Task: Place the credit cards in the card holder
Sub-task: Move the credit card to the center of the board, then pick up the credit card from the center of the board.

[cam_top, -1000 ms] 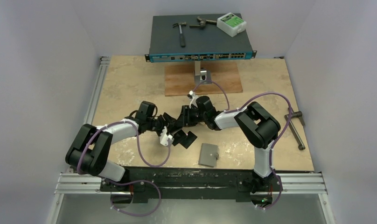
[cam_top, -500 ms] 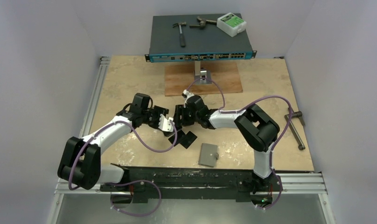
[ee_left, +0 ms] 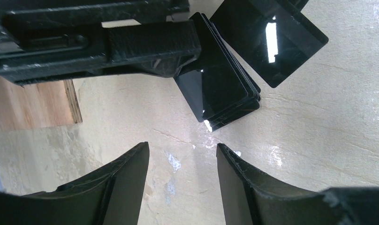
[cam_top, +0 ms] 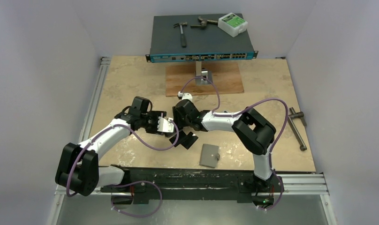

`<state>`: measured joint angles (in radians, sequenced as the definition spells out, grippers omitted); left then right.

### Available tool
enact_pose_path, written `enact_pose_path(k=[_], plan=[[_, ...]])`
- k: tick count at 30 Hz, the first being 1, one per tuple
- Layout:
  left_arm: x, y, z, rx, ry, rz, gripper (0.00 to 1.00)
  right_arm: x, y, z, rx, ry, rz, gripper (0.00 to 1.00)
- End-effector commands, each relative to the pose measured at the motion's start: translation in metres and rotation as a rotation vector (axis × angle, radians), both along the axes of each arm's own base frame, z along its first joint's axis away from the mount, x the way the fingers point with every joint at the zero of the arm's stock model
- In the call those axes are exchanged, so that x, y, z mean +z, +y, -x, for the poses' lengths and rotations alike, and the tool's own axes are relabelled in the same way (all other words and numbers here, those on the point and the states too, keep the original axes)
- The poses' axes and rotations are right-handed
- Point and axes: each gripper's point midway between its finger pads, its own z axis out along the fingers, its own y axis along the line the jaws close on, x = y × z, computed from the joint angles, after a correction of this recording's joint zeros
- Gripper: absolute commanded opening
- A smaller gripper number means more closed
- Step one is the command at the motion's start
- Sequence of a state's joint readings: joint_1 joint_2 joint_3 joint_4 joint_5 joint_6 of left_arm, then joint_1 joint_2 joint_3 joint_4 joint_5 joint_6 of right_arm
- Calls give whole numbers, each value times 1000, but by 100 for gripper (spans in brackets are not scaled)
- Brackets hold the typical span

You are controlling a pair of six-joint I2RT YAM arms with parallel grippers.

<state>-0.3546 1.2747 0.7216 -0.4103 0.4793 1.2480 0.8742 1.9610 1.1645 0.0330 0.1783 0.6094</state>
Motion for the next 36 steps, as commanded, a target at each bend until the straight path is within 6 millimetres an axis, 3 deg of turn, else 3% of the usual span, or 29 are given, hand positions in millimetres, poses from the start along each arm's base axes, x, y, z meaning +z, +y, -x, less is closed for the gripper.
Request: enact_pose_path(k=[1,11,20,24,27,36], plan=[[11,-4,-2,9,-21,39,55,-66,-67,36,-43,103,356,51],[4,-4,3,-33,-45,32,55,-61,-76,49,-62,98,318,50],[-12,-25,13,-171,-80,20,55,-41,-59,50,-64,106,189,51],[-10,-38,8,-204,-103,41,55,-28,-55,48,-69,125,70,54],[-9,-47,6,-235,-134,64,54,-30,-58,49,-66,168,-22,57],[-26,-51,15,-318,-121,41,54,-22,-53,50,5,222,-243,57]])
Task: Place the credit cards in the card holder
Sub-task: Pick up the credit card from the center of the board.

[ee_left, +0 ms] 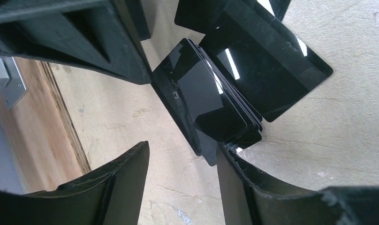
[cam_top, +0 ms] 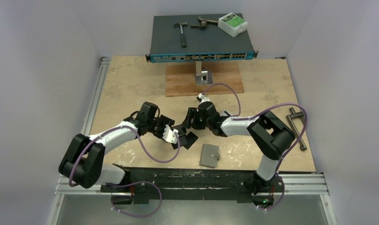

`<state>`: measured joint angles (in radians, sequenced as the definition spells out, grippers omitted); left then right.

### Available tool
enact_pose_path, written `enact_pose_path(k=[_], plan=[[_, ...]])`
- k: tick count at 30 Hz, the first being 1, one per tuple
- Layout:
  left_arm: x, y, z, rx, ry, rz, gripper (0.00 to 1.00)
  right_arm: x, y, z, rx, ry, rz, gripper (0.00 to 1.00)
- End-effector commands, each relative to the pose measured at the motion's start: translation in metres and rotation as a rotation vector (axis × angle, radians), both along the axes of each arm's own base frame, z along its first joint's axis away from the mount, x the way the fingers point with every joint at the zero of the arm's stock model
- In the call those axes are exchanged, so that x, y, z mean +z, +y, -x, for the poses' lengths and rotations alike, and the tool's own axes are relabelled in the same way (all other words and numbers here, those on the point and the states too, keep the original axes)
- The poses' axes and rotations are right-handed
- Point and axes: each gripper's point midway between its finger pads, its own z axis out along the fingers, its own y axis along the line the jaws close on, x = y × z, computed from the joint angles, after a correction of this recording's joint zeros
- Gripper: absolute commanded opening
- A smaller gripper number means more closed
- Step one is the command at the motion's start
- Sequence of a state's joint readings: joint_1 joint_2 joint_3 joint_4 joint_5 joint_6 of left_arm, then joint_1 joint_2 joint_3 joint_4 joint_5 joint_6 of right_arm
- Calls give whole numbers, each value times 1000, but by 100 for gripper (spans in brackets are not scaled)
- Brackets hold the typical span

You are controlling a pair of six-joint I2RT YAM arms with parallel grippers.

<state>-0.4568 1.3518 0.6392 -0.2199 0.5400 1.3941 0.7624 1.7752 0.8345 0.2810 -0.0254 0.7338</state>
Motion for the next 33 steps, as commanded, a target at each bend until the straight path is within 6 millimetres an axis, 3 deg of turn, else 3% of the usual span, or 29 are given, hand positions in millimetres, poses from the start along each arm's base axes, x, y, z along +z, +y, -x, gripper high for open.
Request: enact_pose_path(k=[1,19,33], plan=[[-5,-8,8,-86,-16,18,54,-26,-9,27,71,122,-25,56],[-15,-13,2,-110,-30,14,54,-22,9,39,177,145,-134,52],[-9,-26,-6,-125,-48,17,54,-22,1,36,158,140,-128,51]])
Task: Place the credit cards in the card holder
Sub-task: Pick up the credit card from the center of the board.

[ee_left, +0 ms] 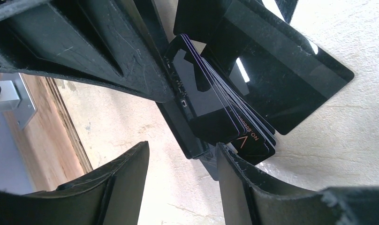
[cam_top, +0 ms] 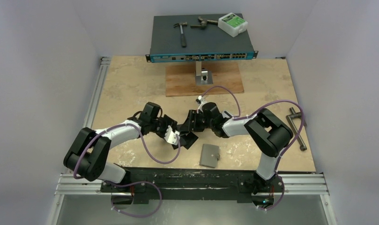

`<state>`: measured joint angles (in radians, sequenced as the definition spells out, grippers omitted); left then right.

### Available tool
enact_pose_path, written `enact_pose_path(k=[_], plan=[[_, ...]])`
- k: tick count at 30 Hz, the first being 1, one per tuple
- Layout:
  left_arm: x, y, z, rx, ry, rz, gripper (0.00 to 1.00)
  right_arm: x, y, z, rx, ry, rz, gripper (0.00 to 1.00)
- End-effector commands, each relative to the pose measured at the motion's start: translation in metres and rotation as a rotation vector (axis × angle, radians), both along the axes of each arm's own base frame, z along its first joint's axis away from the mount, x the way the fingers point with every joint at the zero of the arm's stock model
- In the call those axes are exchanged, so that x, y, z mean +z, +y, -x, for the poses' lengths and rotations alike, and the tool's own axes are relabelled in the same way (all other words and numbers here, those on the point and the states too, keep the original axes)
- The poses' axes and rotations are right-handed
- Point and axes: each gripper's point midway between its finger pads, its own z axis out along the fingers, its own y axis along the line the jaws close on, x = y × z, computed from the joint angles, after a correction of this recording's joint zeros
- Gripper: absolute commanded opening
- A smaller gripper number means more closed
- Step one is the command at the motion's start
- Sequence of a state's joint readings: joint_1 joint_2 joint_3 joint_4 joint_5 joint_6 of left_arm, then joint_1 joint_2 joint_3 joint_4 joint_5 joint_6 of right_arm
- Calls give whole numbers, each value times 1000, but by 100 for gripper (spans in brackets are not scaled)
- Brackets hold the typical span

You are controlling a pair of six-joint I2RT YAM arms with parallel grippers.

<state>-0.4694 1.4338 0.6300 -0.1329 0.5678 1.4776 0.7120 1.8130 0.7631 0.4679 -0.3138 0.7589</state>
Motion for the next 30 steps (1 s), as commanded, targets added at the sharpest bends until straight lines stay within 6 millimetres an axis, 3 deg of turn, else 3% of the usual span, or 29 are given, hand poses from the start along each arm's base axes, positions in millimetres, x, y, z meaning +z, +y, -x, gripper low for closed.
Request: enact_pose_path(k=[1,9,17,30], plan=[[4,-16,0,-44,-3,14,54,-24,-16,13,-1,55,72,51],[4,-29,-3,-64,-6,9,54,-26,-21,14,-13,47,84,50],[7,-35,-6,-62,-17,28,54,-22,-12,21,22,59,9,49],[21,-47,-14,-54,-44,63,54,11,3,37,107,20,-179,44]])
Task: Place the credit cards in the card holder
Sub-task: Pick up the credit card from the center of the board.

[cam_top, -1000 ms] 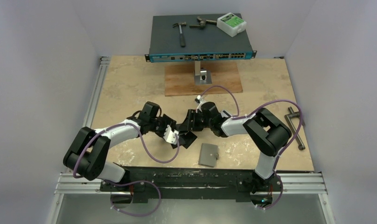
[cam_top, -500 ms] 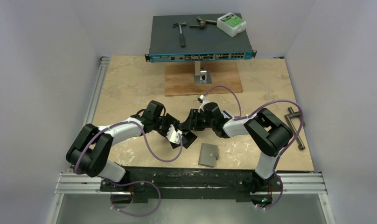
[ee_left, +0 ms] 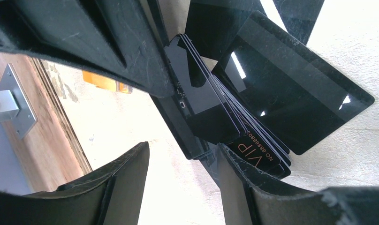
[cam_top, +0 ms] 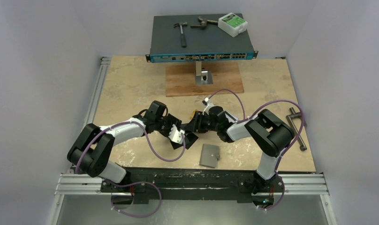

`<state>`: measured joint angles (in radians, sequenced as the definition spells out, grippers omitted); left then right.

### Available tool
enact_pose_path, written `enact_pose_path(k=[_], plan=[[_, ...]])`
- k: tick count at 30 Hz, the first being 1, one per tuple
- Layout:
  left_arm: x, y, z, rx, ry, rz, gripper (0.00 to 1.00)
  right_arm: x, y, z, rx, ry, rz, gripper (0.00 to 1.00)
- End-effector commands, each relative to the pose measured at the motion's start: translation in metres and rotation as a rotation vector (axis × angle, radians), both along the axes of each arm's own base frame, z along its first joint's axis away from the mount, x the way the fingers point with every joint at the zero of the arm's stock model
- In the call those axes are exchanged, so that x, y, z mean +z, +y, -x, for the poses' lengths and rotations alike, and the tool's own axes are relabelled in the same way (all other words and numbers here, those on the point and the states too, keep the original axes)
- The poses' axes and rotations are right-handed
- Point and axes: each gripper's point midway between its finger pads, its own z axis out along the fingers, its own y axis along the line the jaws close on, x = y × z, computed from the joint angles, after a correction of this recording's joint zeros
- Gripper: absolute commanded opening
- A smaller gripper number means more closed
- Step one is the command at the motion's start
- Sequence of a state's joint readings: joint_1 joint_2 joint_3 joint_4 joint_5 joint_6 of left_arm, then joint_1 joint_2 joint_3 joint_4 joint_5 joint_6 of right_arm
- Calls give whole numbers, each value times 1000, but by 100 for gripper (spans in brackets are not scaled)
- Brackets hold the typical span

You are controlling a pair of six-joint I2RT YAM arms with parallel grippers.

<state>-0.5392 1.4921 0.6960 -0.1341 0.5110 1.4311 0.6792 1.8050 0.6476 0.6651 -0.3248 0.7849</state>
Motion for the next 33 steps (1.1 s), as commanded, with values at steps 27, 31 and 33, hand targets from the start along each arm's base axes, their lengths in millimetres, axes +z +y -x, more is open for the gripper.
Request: enact_pose_path(k=[27,31,33], plan=[[23,-26,-4,-40,-34,87,54,37,16,38,152,79,-329,36],[29,-27,-7,-18,-30,95,54,20,9,32,102,112,-259,38],[32,-27,-8,-3,-23,96,54,7,2,26,62,140,-203,38]])
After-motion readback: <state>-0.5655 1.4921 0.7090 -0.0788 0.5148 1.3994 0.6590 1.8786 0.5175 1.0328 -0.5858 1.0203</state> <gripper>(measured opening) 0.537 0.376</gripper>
